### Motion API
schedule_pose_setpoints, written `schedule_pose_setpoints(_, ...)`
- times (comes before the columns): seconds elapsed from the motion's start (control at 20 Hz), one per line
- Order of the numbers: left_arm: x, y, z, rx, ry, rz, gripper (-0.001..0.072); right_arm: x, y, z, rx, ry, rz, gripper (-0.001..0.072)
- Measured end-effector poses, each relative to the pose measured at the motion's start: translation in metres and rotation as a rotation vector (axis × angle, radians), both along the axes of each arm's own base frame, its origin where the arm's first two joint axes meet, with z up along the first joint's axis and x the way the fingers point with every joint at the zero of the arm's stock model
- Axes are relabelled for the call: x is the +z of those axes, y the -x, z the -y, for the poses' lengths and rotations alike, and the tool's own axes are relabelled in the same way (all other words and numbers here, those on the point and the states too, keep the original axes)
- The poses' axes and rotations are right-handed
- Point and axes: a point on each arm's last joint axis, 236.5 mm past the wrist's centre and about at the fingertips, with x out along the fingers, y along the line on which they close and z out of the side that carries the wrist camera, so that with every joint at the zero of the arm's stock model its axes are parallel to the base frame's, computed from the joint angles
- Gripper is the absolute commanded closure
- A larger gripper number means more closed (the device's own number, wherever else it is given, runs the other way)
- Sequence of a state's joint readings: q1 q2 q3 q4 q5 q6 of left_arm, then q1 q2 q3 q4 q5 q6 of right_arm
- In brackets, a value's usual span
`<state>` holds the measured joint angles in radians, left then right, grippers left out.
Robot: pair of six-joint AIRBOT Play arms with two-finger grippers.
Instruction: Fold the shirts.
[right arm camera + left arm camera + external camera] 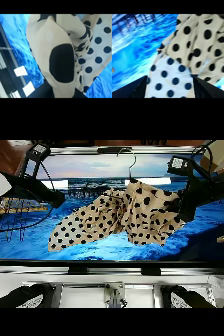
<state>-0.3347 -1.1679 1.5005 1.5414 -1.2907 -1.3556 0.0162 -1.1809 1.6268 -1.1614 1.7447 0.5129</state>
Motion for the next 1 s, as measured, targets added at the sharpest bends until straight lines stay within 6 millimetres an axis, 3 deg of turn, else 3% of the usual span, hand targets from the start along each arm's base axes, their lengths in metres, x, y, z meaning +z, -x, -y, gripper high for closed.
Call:
schedule_pose_setpoints(0.15, -0.023, 0.007, 0.029, 0.001, 0.114, -0.052, 0.0037, 0.001, 0.001, 0.000, -0.071, -0.018, -0.029, 0.0657)
schedule_pose_setpoints(0.4, -0.064, 0.018, 0.128, -0.074, 0.331, -0.080, 0.0048, 0.001, 0.005, 0.000, -0.147, -0.035, -0.080, 0.0657)
schedule_pose_setpoints(0.5, -0.079, 0.025, 0.167, -0.117, 0.377, -0.079, 0.0166, 0.000, 0.007, 0.000, -0.165, -0.041, -0.097, 0.0657)
schedule_pose_setpoints(0.6, -0.096, 0.033, 0.198, -0.153, 0.397, -0.089, 0.0170, 0.000, 0.009, -0.001, -0.177, -0.046, -0.111, 0.0656)
schedule_pose_setpoints(0.8, -0.126, 0.044, 0.229, -0.200, 0.390, -0.112, 0.0177, 0.000, 0.011, -0.001, -0.188, -0.050, -0.126, 0.0656)
schedule_pose_setpoints(1.0, -0.140, 0.042, 0.247, -0.202, 0.416, -0.107, 0.0268, 0.000, 0.012, -0.001, -0.190, -0.051, -0.128, 0.0656)
